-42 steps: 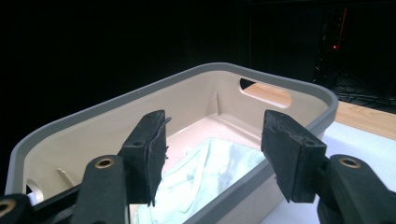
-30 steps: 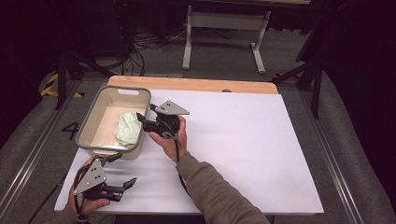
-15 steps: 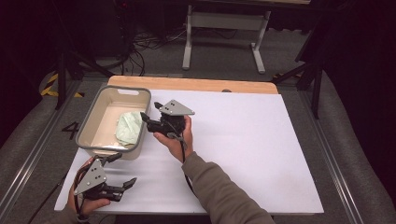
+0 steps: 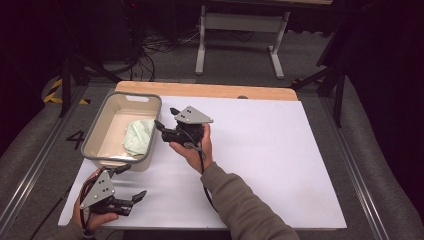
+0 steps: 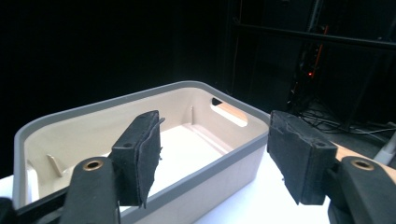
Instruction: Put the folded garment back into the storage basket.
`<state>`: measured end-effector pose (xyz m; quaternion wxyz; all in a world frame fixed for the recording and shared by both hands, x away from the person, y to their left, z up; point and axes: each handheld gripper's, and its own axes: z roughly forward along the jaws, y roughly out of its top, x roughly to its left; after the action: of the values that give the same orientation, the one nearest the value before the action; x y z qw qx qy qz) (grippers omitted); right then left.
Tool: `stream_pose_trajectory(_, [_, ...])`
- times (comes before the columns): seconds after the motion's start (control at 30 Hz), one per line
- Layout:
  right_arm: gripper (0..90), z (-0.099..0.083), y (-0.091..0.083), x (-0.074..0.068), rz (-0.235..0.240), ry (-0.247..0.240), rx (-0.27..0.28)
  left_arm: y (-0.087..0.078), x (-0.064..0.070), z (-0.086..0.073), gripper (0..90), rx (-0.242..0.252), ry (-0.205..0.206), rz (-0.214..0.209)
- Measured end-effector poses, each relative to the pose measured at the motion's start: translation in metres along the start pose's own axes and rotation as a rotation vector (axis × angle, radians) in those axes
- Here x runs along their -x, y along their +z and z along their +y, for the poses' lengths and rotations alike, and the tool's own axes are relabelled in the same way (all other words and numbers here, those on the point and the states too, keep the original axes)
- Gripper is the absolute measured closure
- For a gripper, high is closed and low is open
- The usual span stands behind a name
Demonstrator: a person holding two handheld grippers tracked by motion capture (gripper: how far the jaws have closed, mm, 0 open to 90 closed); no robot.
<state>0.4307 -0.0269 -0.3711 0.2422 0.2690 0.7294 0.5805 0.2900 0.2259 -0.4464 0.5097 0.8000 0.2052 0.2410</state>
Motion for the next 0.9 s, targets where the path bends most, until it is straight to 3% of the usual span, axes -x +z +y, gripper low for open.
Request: stream_pose_trajectory(0.9, [26.5,0.013,-0.032,0.013,-0.065,-0.127,-0.015,0.002,0.001,0.0,9.7,-0.011,-0.003,0.001])
